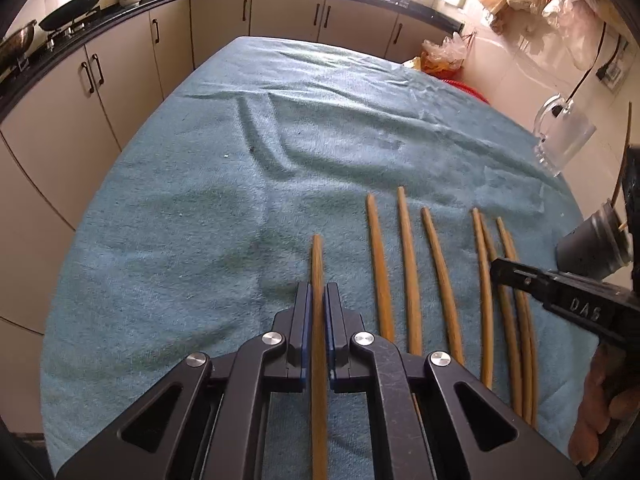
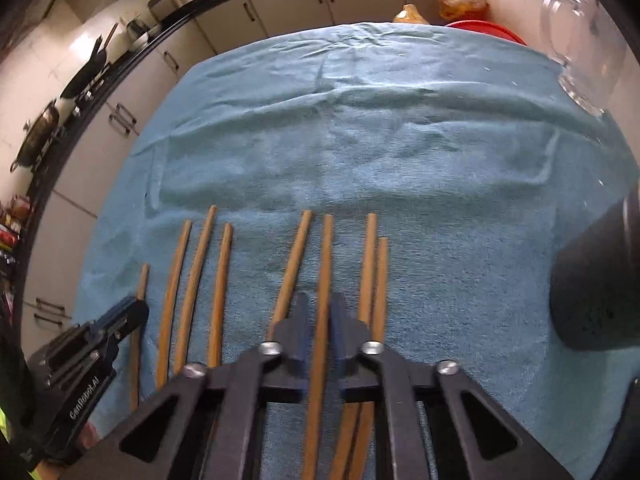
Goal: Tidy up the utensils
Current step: 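Close the right gripper on another wooden chopstick and lift it, then carry the upright chopstick with the right gripper to the dark holder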
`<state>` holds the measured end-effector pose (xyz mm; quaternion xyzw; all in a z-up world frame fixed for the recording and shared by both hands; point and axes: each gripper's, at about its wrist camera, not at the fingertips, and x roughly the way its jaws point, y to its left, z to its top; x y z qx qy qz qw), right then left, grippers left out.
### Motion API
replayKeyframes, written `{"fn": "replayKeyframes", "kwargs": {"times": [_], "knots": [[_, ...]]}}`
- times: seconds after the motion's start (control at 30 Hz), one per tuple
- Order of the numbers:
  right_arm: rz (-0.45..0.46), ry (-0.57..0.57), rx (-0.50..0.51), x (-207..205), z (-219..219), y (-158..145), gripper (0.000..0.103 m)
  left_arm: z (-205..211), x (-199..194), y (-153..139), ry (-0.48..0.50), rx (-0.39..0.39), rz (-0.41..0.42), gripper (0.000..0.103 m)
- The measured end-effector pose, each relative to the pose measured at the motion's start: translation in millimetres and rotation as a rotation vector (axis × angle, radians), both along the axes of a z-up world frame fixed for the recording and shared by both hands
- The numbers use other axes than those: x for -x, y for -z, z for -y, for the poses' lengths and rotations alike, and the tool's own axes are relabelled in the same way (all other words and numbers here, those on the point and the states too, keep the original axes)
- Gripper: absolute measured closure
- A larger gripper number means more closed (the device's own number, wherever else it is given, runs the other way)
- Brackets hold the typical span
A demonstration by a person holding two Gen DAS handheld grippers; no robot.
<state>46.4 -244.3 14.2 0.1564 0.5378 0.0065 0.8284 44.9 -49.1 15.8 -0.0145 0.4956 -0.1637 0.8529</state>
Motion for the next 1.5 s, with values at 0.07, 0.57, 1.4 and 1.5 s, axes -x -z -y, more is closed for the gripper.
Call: {"fn": "replayKeyframes", "kwargs": {"times": [0.07,0.57,1.4,1.5], "knots": [[0.013,-0.007,-0.019,1.8,0.5,0.5,0.096,-3.7,0.0,0.0,0.001,0.041,-0.009,0.097],[0.360,-0.013,-0.105,95.9,-3.4,-81.1,0.096,-19.6,59.6,-85.5,0.009,0.200,0.211,0.097],[0.547,0.025,-0.109,176.8,0.8,-129.8,0.096,-19.0,119.0,-136.2,0.073,0.253,0.312,0.097],[0.554,0.028,-0.112,179.8,2.3,-130.2,0.096,-18.5,121.8,-139.0,0.076,0.257,0.320,0.097]]}}
